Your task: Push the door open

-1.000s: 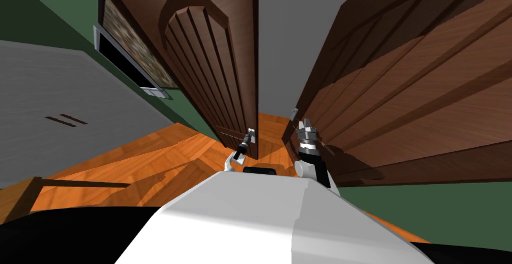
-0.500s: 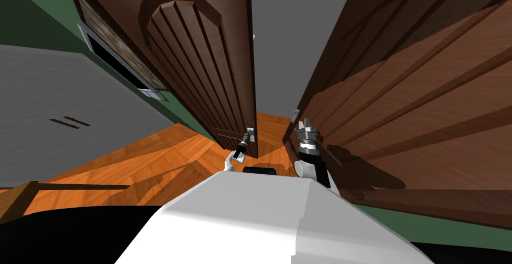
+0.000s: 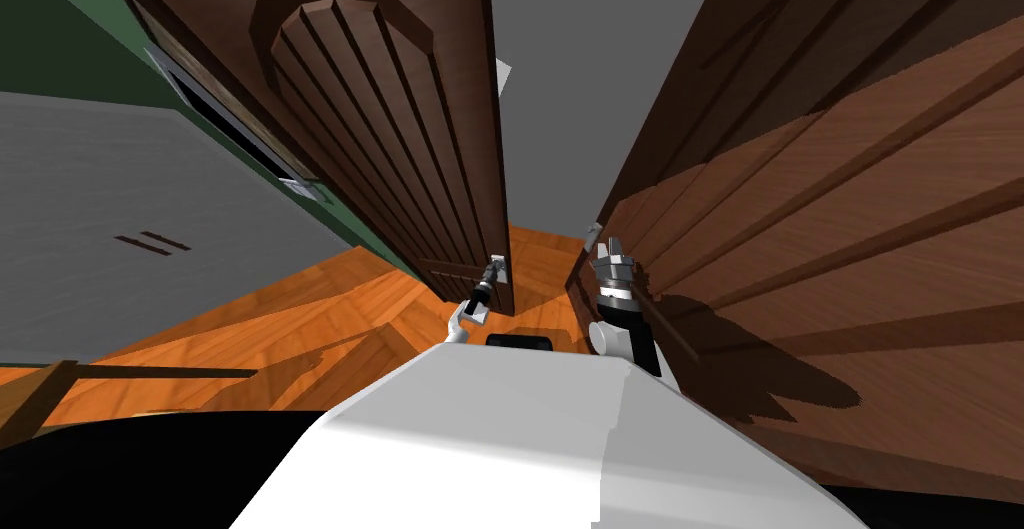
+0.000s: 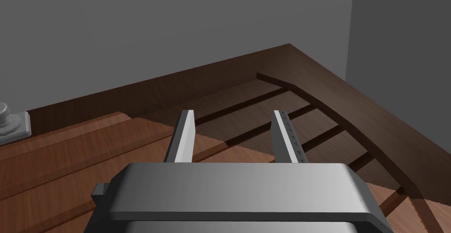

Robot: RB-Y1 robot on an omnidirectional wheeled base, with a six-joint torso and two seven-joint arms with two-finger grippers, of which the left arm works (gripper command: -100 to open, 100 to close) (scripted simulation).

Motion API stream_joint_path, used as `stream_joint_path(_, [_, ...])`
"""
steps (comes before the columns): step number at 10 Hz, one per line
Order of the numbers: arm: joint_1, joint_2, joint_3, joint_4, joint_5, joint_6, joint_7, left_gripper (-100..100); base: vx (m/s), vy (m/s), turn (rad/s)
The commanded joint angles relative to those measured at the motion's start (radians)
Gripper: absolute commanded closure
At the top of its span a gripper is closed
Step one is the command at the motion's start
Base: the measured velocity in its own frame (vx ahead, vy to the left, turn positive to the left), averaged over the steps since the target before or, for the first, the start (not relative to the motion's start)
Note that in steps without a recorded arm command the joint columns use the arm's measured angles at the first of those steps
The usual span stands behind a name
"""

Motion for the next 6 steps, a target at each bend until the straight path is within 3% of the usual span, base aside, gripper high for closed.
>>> stream_joint_path(1, [-0.008,0.000,0.029,-0.002,0.001,0.002,-0.010,100,0.099,-0.073,0.045])
stream_joint_path(6, [-0.023,-0.014,0.074,0.016,0.004,0.007,-0.027,100,0.086,-0.085,0.068])
